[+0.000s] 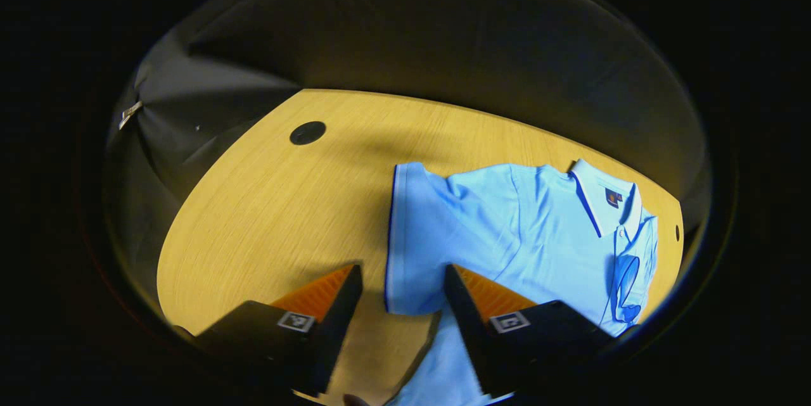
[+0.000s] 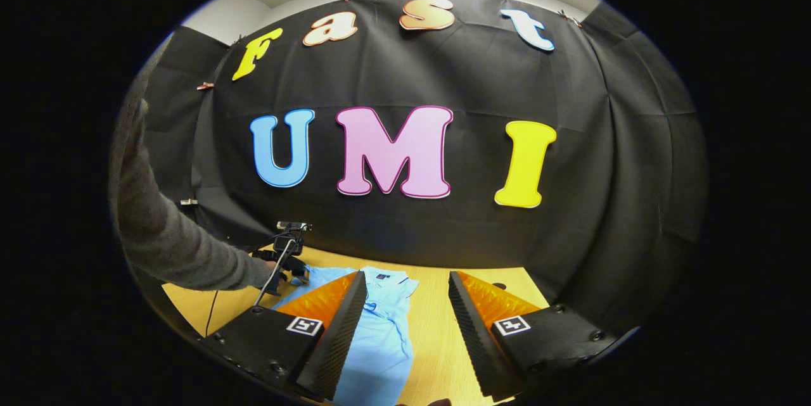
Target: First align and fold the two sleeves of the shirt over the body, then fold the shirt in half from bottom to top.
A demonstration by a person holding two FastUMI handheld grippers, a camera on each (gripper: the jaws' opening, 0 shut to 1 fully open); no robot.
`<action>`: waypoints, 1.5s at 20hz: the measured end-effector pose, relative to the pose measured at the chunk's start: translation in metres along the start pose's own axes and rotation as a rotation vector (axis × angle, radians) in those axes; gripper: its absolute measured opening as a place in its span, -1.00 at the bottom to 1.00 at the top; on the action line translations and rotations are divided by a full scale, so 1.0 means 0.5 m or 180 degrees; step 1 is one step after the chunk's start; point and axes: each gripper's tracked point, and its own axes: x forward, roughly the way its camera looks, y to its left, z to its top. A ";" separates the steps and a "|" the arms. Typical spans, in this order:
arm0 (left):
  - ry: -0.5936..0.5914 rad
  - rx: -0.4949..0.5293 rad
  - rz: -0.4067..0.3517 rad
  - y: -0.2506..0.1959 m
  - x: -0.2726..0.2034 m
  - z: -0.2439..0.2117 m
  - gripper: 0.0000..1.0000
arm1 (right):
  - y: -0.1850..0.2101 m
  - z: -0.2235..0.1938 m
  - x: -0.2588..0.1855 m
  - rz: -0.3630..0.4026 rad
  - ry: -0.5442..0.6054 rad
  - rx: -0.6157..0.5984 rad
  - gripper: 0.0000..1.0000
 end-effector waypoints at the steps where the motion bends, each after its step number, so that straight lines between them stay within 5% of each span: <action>1: 0.0008 0.0034 -0.0040 -0.013 0.003 -0.003 0.36 | -0.004 -0.003 0.001 -0.0008 0.0025 0.0003 0.65; 4: 0.0036 0.0035 -0.0102 -0.032 -0.002 -0.007 -0.58 | -0.012 -0.004 0.003 -0.0028 0.0034 -0.0007 0.65; 5: 0.0045 0.0010 -0.0158 -0.040 -0.007 -0.007 -0.57 | -0.012 -0.005 0.003 -0.0026 0.0037 -0.0009 0.65; 6: 0.0070 -0.0011 -0.0197 -0.042 -0.008 -0.012 -0.84 | -0.012 -0.005 0.005 -0.0020 0.0030 -0.0009 0.65; 18: -0.0493 0.0438 -0.0695 -0.139 -0.109 0.062 -0.89 | 0.000 -0.016 0.015 0.0033 0.0063 0.0098 0.65; 30: -0.0628 0.1472 -0.1410 -0.418 -0.224 -0.081 -0.98 | -0.035 -0.031 -0.007 -0.0097 0.0107 0.0172 0.65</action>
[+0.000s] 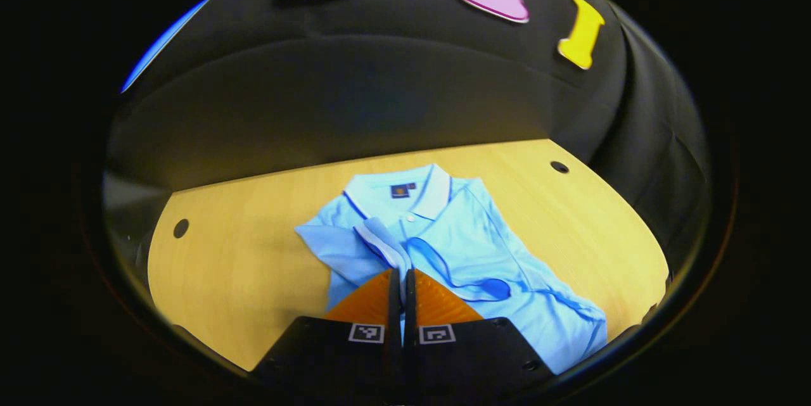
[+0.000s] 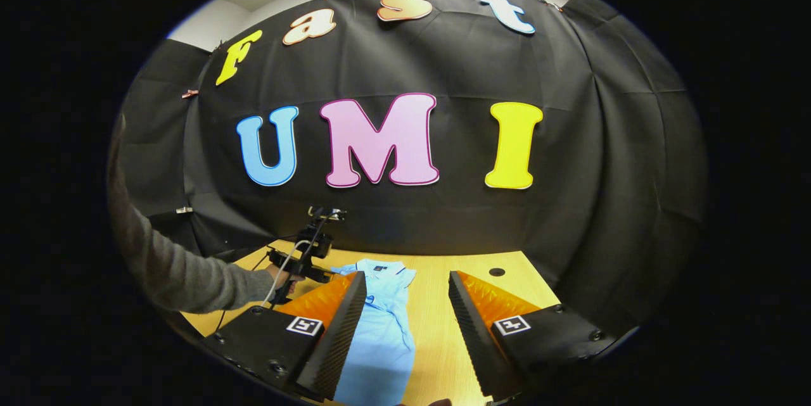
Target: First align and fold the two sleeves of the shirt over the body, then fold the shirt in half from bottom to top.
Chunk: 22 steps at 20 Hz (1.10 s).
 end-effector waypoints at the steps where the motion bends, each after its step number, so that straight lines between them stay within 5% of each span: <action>1: 0.0020 0.0083 -0.0042 -0.021 0.001 -0.009 -0.89 | -0.004 -0.002 -0.004 -0.0010 0.0006 -0.0007 0.65; 12: 0.0265 0.0753 -0.0002 -0.097 0.031 -0.082 -0.89 | -0.008 -0.013 -0.014 -0.0024 0.0043 0.0017 0.65; 18: 0.0352 0.0848 -0.0050 -0.111 0.045 -0.111 -0.84 | -0.019 -0.015 -0.026 -0.0075 0.0042 0.0026 0.65; 19: 0.0365 0.0820 -0.0108 -0.119 0.044 -0.115 -0.76 | -0.020 -0.013 -0.027 -0.0080 0.0039 0.0029 0.65; 22: 0.0254 0.0896 0.0000 -0.110 0.036 -0.102 0.30 | -0.014 -0.009 -0.033 -0.0081 0.0023 0.0020 0.65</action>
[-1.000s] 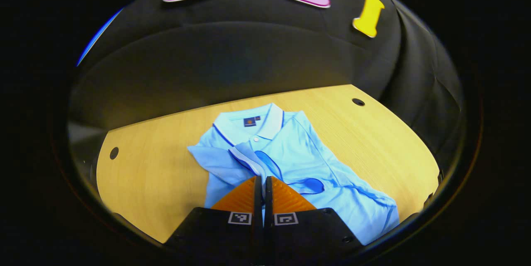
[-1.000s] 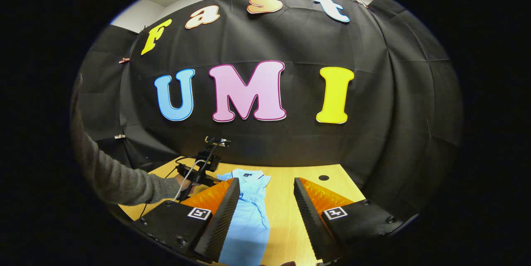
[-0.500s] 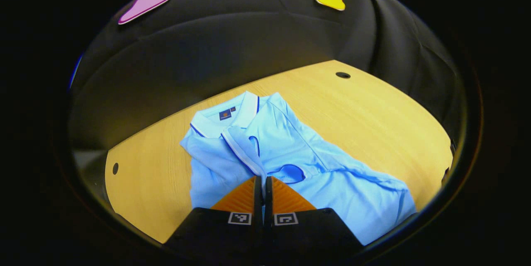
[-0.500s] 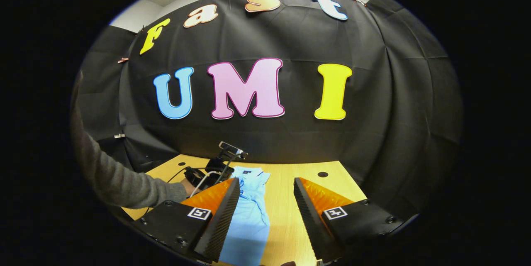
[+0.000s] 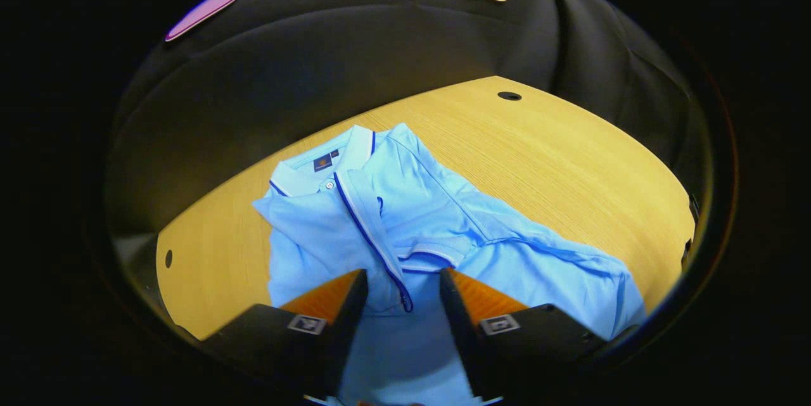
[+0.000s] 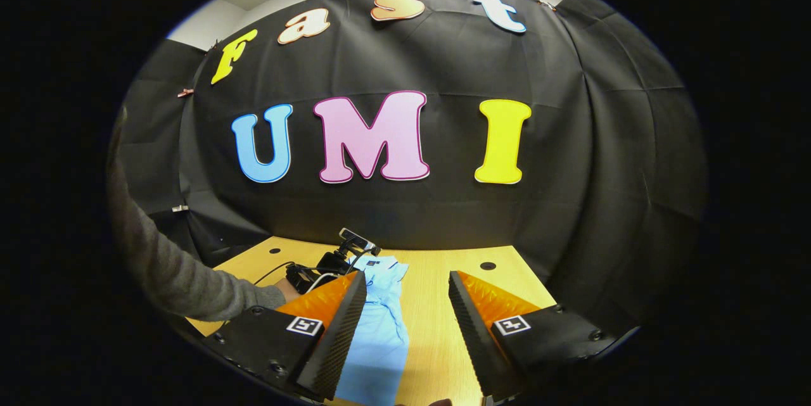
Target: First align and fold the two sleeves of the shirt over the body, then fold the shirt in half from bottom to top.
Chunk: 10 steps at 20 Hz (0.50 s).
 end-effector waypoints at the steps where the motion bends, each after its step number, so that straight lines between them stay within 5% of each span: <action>1: -0.0084 0.0005 0.0041 0.004 -0.008 0.010 0.65 | 0.002 0.003 -0.002 0.0002 -0.0003 -0.0010 0.65; 2: -0.0196 -0.0015 0.0083 0.006 -0.020 0.030 1.00 | 0.005 0.007 -0.008 0.0003 -0.0016 -0.0023 0.65; 10: -0.1321 -0.0258 0.0396 0.058 -0.331 0.178 0.96 | 0.049 0.049 -0.020 0.0057 -0.0159 -0.0043 0.64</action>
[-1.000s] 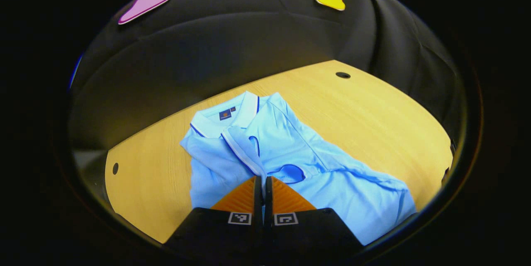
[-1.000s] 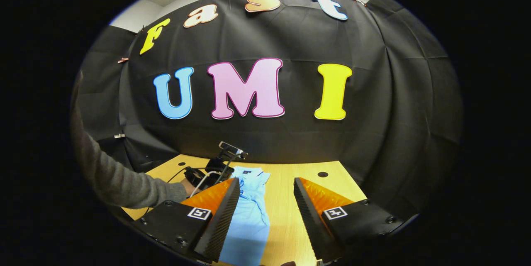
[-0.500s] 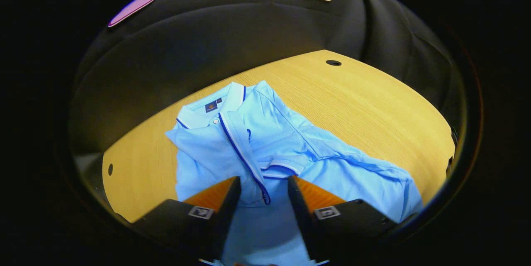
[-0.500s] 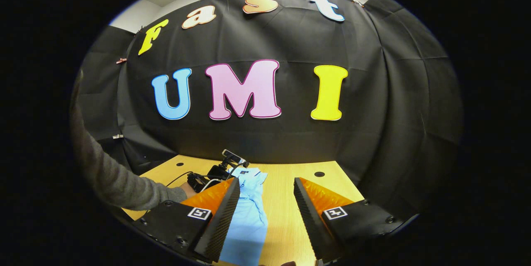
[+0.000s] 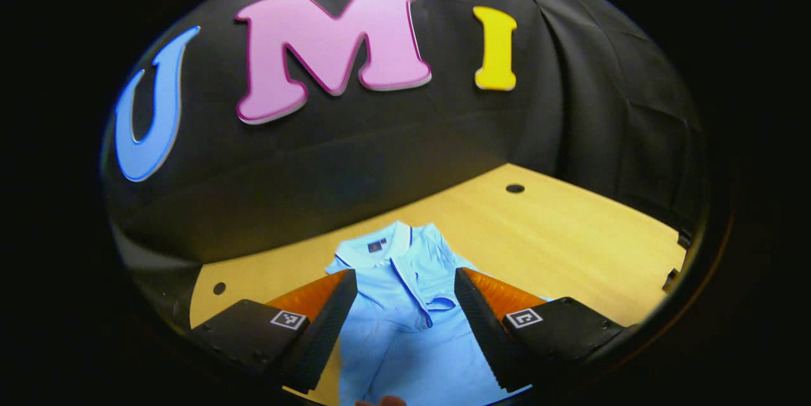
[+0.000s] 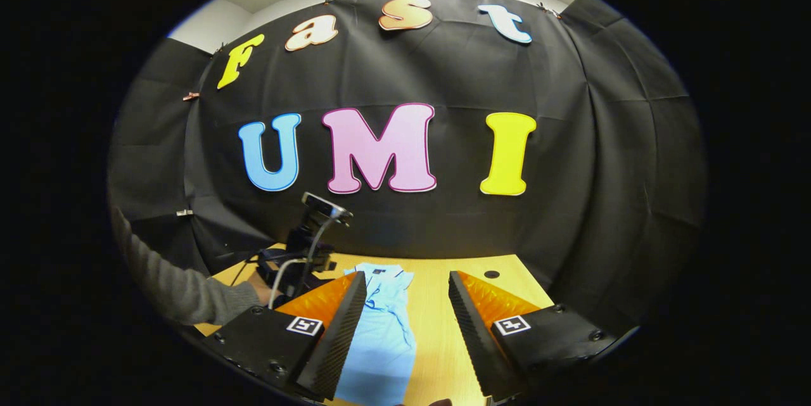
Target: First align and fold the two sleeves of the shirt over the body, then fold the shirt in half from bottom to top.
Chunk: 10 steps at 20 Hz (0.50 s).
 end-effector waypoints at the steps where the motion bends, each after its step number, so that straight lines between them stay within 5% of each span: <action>1: -0.0139 -0.0065 0.0068 0.013 -0.043 0.026 0.96 | 0.010 0.009 -0.002 0.0022 -0.0028 -0.0021 0.65; 10: -0.1096 -0.0290 0.0683 0.102 -0.451 0.177 0.97 | 0.089 0.041 -0.021 0.0139 -0.0117 -0.0107 0.64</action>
